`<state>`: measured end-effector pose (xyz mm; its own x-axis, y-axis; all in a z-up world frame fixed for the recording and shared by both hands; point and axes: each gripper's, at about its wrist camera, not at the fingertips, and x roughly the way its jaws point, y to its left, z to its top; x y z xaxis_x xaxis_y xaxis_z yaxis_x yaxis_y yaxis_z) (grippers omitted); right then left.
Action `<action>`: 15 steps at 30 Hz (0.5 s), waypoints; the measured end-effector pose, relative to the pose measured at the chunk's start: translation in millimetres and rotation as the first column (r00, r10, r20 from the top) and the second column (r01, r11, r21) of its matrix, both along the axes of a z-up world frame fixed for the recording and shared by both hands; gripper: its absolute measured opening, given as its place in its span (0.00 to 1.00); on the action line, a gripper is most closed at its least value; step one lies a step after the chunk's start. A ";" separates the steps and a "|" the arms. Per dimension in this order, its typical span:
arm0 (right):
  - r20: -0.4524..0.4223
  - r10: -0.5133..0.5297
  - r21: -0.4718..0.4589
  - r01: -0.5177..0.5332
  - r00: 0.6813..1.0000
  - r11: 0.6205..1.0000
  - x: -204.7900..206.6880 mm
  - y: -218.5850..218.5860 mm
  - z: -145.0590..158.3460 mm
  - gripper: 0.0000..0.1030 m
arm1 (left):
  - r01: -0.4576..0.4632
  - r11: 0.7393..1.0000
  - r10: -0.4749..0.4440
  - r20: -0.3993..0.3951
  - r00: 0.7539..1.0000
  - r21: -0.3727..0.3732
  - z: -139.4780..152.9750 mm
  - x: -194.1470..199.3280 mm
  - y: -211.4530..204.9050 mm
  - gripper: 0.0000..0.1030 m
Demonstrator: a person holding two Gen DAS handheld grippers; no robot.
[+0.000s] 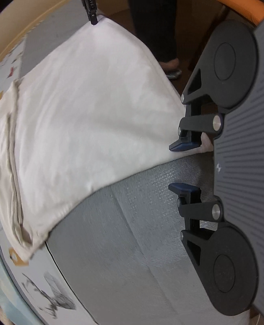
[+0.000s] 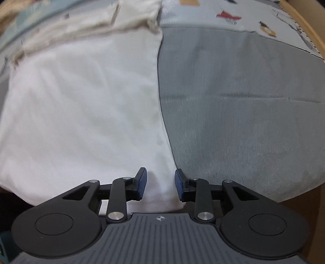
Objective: Fold small clothes
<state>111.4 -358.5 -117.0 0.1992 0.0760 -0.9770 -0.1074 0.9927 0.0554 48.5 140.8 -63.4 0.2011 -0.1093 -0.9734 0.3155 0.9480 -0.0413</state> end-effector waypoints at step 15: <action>0.217 0.001 -0.004 0.000 0.976 1.000 4.8 8.7 33.1 0.28 | 0.096 0.994 -0.092 -0.057 0.994 0.056 -21.8 21.4 -22.6 0.36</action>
<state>116.2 -349.8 -83.9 0.4066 0.0723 -0.9108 -0.1167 0.9928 0.0267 69.9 118.2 -85.2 0.1398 -0.0682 -0.9878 0.4022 0.9155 -0.0063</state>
